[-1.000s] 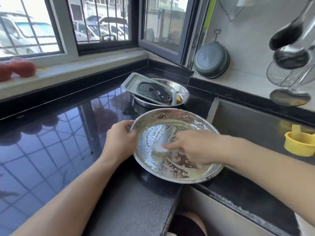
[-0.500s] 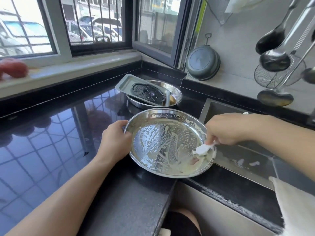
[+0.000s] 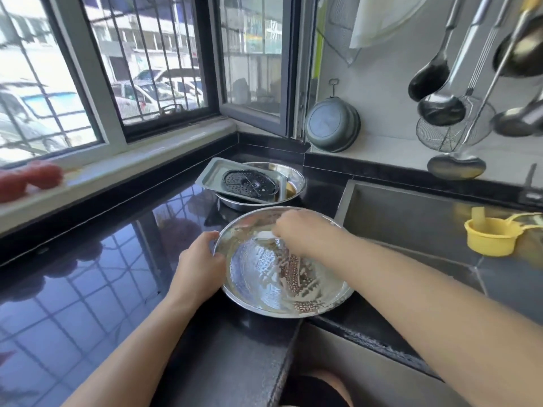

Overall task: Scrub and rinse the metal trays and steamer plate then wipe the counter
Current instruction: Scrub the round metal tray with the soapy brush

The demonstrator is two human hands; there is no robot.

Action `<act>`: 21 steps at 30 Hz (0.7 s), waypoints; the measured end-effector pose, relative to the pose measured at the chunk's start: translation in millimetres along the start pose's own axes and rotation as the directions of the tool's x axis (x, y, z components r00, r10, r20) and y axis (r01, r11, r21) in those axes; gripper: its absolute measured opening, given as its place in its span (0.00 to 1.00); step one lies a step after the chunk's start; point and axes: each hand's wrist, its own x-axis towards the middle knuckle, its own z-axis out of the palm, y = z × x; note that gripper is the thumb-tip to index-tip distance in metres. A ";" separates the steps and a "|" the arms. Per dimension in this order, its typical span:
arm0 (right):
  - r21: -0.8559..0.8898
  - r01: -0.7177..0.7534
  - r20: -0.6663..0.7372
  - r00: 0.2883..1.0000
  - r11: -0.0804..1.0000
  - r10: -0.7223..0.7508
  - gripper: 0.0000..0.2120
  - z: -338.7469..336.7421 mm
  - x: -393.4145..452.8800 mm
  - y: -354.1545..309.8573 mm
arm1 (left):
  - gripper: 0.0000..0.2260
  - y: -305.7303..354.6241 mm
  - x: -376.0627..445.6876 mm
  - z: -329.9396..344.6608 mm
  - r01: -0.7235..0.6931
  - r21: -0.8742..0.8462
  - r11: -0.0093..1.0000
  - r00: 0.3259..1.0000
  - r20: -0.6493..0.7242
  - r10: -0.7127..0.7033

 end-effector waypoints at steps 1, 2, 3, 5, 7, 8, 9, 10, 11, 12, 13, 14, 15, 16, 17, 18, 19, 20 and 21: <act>-0.004 -0.053 -0.003 0.999 0.999 0.053 0.13 -0.9 -1.6 13.2 | 0.18 0.7 1.1 -1.0 -0.004 0.026 1.000 1.000 0.011 0.004; -0.005 -0.105 0.005 0.994 0.994 0.105 0.13 -1.2 -6.8 27.1 | 0.17 1.3 2.2 -1.2 -0.012 0.075 0.997 1.000 0.014 0.011; -0.019 -0.145 0.015 0.989 0.989 0.145 0.13 -2.3 -14.5 39.0 | 0.16 1.2 3.6 -1.3 -0.034 0.157 0.987 0.999 0.011 0.033; -0.067 -0.167 0.079 0.982 0.984 0.172 0.12 -6.6 -35.2 55.8 | 0.14 2.4 4.4 -1.8 -0.106 0.387 0.916 0.993 -0.010 0.119; -0.102 -0.138 0.150 0.977 0.985 0.152 0.07 -12.4 -58.4 63.4 | 0.13 4.7 4.0 -3.5 -0.196 0.608 0.769 0.965 -0.020 0.261; -0.108 -0.116 0.172 0.976 0.987 0.133 0.07 -15.8 -70.5 66.1 | 0.14 7.9 2.8 -3.6 -0.252 0.679 0.689 0.940 0.005 0.340; -0.107 -0.099 0.187 0.975 0.989 0.118 0.11 -21.2 -83.6 68.9 | 0.13 13.1 -0.2 -2.2 -0.320 0.702 0.636 0.906 0.031 0.422; -0.101 -0.088 0.188 0.976 0.991 0.106 0.14 -26.3 -94.9 74.2 | 0.11 20.1 -6.2 -0.2 -0.400 0.690 0.603 0.867 0.071 0.494; -0.097 -0.085 0.174 0.980 0.992 0.101 0.15 -32.3 -105.1 80.9 | 0.09 28.8 -15.2 1.7 -0.492 0.626 0.606 0.835 0.143 0.531; -0.108 -0.086 0.153 0.983 0.990 0.102 0.14 -36.2 -112.4 89.6 | 0.09 36.4 -26.2 4.5 -0.582 0.523 0.623 0.802 0.240 0.547; -0.121 -0.090 0.136 0.985 0.989 0.106 0.13 -39.5 -118.3 97.4 | 0.11 42.1 -37.6 8.3 -0.631 0.420 0.652 0.776 0.366 0.514; -0.138 -0.087 0.116 0.988 0.987 0.103 0.11 -42.3 -122.4 102.2 | 0.16 46.5 -48.7 11.3 -0.658 0.350 0.667 0.734 0.496 0.463; -0.159 -0.078 0.099 0.991 0.984 0.095 0.11 -44.7 -125.1 101.9 | 0.21 48.9 -57.3 13.4 -0.679 0.321 0.660 0.684 0.603 0.411; -0.173 -0.061 0.092 0.993 0.983 0.078 0.12 -45.9 -125.8 97.8 | 0.24 48.4 -62.6 15.2 -0.704 0.311 0.639 0.637 0.673 0.375; -0.186 -0.035 0.103 0.993 0.982 0.055 0.13 -45.6 -124.2 90.7 | 0.25 48.0 -65.6 14.9 -0.723 0.306 0.620 0.603 0.717 0.350; -0.207 -0.002 0.122 0.992 0.978 0.028 0.13 -42.9 -119.6 83.3 | 0.25 47.8 -67.4 12.3 -0.731 0.309 0.608 0.586 0.742 0.327; -0.240 0.024 0.135 0.991 0.971 0.009 0.13 -39.0 -112.3 76.2 | 0.24 49.1 -68.5 8.6 -0.732 0.327 0.598 0.580 0.759 0.296; -0.279 0.037 0.136 0.991 0.960 0.001 0.13 -33.2 -102.0 71.3 | 0.24 49.5 -69.3 5.5 -0.741 0.347 0.575 0.574 0.771 0.275; -0.315 0.036 0.120 0.993 0.948 0.002 0.13 -29.3 -90.2 68.9 | 0.24 49.4 -69.7 3.8 -0.764 0.361 0.535 0.560 0.782 0.274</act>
